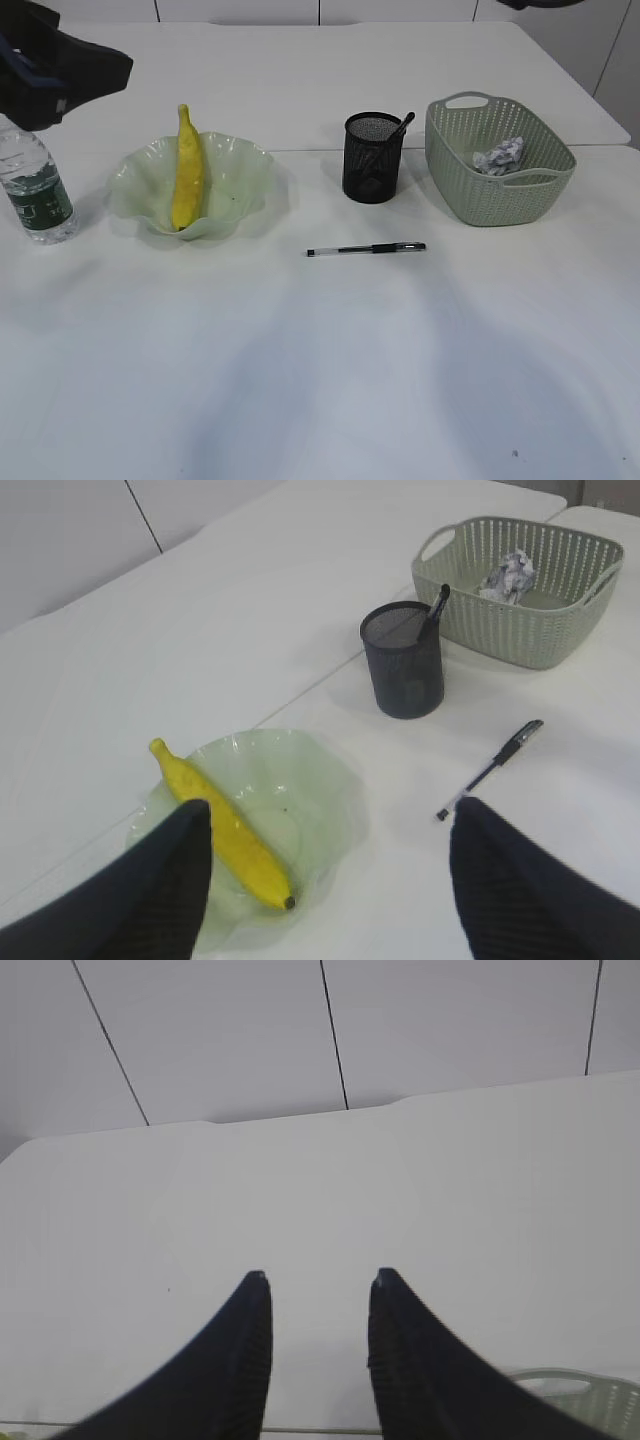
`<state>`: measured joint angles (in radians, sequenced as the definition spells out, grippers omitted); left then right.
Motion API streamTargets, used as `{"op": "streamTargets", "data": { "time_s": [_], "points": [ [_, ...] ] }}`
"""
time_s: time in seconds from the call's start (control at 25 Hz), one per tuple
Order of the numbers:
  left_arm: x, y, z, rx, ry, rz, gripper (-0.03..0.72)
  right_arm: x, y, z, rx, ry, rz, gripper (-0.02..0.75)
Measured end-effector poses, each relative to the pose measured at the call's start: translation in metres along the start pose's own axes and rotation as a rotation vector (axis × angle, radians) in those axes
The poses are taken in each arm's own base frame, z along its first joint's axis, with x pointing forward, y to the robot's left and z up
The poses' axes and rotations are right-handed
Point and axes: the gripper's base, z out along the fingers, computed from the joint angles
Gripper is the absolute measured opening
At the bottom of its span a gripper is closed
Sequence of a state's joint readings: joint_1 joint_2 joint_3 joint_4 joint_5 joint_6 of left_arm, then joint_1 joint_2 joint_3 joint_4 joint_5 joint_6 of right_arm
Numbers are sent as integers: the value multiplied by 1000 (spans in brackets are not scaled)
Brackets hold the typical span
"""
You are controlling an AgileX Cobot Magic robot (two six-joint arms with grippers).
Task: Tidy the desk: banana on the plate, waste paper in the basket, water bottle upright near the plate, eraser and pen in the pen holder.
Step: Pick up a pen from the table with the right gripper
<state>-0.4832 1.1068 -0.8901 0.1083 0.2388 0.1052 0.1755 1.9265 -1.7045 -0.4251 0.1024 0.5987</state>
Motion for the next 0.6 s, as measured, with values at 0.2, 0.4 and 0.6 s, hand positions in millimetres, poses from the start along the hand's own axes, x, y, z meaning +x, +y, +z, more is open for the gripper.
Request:
{"op": "streamTargets", "data": {
  "time_s": [0.2, 0.4, 0.6],
  "points": [
    [-7, 1, 0, -8, -72, 0, 528, -15, 6, -21, 35, 34, -9, 251],
    [-13, 2, -2, -16, -135, 8, 528, -28, 16, -43, 78, 61, -97, 251],
    [-23, 3, -11, -34, -243, 37, 528, -40, 30, -68, 103, 82, -151, 251]
  ]
}}
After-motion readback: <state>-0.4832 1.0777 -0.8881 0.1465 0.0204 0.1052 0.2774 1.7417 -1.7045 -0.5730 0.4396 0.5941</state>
